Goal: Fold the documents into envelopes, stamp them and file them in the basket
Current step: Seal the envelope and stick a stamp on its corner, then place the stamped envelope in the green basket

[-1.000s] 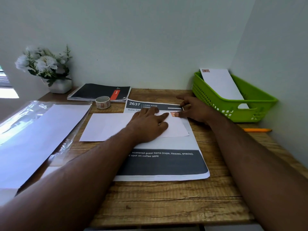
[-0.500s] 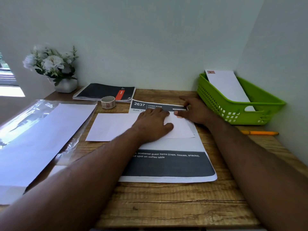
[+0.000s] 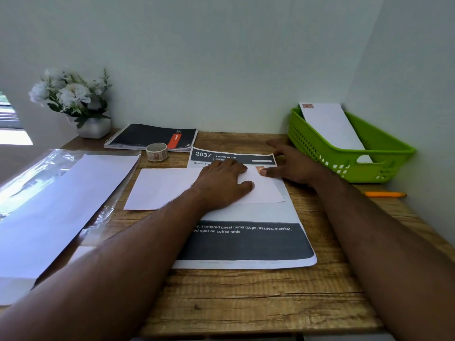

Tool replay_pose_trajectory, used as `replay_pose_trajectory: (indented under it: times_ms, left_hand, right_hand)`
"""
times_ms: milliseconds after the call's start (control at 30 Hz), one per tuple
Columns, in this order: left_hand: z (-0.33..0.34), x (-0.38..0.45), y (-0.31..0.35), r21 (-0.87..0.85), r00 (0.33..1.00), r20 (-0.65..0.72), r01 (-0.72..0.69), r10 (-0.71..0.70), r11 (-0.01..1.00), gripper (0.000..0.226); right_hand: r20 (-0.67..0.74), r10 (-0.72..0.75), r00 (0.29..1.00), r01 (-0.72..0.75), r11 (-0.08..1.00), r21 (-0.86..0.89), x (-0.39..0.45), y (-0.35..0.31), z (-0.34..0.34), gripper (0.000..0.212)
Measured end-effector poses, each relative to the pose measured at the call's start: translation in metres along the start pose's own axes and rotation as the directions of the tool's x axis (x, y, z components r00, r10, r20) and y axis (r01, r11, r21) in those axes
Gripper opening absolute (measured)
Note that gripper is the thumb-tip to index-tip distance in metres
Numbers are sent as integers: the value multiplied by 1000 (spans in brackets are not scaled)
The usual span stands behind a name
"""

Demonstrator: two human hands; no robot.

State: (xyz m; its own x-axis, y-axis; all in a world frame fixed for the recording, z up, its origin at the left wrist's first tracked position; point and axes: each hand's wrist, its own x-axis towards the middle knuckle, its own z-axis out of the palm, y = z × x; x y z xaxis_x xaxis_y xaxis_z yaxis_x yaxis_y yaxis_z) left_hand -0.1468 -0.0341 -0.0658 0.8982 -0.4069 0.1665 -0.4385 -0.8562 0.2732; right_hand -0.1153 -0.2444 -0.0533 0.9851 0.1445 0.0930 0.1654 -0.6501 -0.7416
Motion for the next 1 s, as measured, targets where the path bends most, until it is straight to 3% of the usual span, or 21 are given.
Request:
replay_pose_trajectory:
  times_ms: [100,233,400,533,600,700,833,933,1000]
  left_hand:
    - [-1,-1,-1,-35,1000,-30,-10,9,999,55]
    - [-22,-2,-16,-125,963,-269,-23,-11,992,55]
    - [-25,-1,-41,-26,987,-10,162,-162,986,68]
    - [-30,1,-41,-113,983,-8,180,-182,977,77]
    - [-33,1,-41,-188,982,-83,150,-167,971,80]
    - [-43,0,-36,-240,959,-232,106,-163,965,49]
    - [-54,-5,-32,-236,891,-426,61,-159,970,34]
    - [-63,-8,-32,-291,857,-495,-7,-144,957,28]
    - [-72,-11,-30,-315,832,-541,-66,-122,947,23]
  right_hand:
    - [50,4,999,-3,1000,-13,-1,-1,-6,85]
    - [34,69,997,-68,998,-17,2,1,-8,88]
    - [93,10,996,-11,1000,12,2,-1,-10,49]
    - [89,32,995,-34,999,16,3,-1,-7,30]
    - [44,57,997,-60,996,70,3,-1,-4,18]
    - [-39,57,998,-51,989,141,0,-5,-2,10]
    - [-117,-34,993,73,934,349,-4,-16,-3,33]
    - [-137,-95,986,151,858,491,-4,-29,-2,10]
    - [-144,-97,985,159,834,528,-6,-38,-1,16]
